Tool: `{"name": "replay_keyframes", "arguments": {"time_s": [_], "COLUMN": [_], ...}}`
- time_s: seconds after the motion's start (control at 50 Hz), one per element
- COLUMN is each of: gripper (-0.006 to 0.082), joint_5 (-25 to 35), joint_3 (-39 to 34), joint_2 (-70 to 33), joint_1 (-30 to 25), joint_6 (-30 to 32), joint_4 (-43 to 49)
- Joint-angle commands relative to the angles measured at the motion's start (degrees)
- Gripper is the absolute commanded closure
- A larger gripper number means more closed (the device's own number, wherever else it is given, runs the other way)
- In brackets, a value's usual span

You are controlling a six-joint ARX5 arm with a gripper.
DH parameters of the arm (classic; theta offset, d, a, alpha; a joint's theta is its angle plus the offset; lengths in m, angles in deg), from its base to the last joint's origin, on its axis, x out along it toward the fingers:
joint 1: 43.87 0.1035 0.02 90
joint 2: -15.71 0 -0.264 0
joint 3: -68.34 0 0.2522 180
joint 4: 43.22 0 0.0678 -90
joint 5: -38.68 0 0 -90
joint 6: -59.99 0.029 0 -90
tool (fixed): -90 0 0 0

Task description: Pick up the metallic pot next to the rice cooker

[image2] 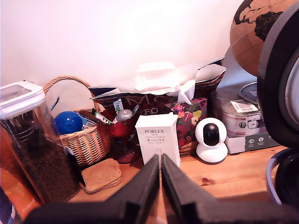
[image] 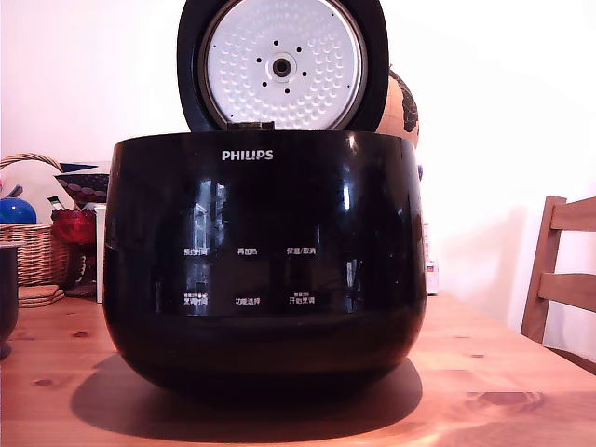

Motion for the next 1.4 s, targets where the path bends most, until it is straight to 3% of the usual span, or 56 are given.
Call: {"name": "replay_keyframes", "arguments": {"time_s": [0.0, 0.3, 0.32, 0.36, 0.38, 0.4, 0.56, 0.82, 1.08, 1.16, 1.28, 1.38], "gripper": [0.0791, 0.0791, 0.0791, 0.0791, 0.0791, 0.0791, 0.0791, 0.0791, 0.0788, 0.0724, 0.056, 0.05], "joint_5": [0.0, 0.0, 0.0, 0.0, 0.0, 0.0, 3.4, 9.9, 14.5, 15.1, 15.0, 14.8], "joint_3": [-1.5, -1.5, -1.5, -1.3, -1.1, -0.9, 4.4, 19.6, 30.0, 30.3, 30.3, 30.3], "joint_2": [0.2, 0.2, 0.2, 0.2, 0.2, 0.2, -0.5, -8.4, -22.1, -25.8, -31.2, -34.9], "joint_1": [1.0, 1.0, 1.0, 1.0, 1.0, 1.0, 1.0, 1.0, 1.0, 1.6, 3.2, 5.4], "joint_6": [0.2, 1.7, 5.4, 5.6, 9.6, 9.7, 17.6, 20.6, 25.4, 25.4, 25.3, 25.3], "joint_4": [-5.4, -7.8, -7.6, -6.9, -6.1, -5.4, 9.4, 37.5, 56.5, 59.6, 63.1, 63.3]}}
